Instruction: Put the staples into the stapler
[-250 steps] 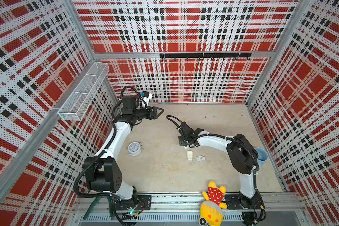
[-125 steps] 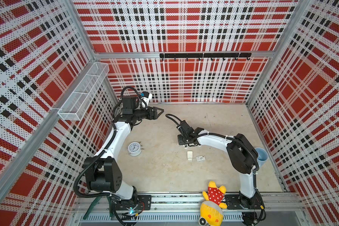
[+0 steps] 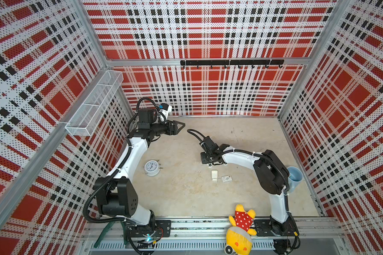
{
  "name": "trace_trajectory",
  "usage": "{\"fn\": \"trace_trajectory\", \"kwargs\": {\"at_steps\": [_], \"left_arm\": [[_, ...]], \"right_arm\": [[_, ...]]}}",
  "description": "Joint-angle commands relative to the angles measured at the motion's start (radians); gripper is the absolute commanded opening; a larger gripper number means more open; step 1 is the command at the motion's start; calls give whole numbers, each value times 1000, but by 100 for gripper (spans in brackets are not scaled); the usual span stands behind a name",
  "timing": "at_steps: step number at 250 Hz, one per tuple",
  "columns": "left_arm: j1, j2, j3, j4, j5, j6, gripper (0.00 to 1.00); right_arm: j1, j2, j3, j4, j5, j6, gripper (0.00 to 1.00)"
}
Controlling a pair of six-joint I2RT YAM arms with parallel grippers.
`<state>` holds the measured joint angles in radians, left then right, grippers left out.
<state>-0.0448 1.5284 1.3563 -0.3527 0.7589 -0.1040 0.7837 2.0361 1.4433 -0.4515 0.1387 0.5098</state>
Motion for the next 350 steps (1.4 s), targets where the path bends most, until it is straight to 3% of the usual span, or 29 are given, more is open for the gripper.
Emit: {"fn": "trace_trajectory", "kwargs": {"at_steps": [1, 197, 267, 312, 350], "left_arm": [[9, -42, -7, -4, 1, 1, 75], [9, -44, -4, -6, -4, 7, 75], [37, -25, 39, -67, 9, 76, 75], [52, -8, 77, -124, 77, 139, 76], [63, -15, 121, -220, 115, 245, 76]], "right_arm": [[-4, 17, -9, 34, -5, 3, 28], [2, -74, -113, 110, 2, 11, 28], [12, -206, -193, 90, 85, -1, 33], [-2, -155, -213, 146, -20, -53, 40], [-4, -121, -205, 172, -30, -57, 43]]}}
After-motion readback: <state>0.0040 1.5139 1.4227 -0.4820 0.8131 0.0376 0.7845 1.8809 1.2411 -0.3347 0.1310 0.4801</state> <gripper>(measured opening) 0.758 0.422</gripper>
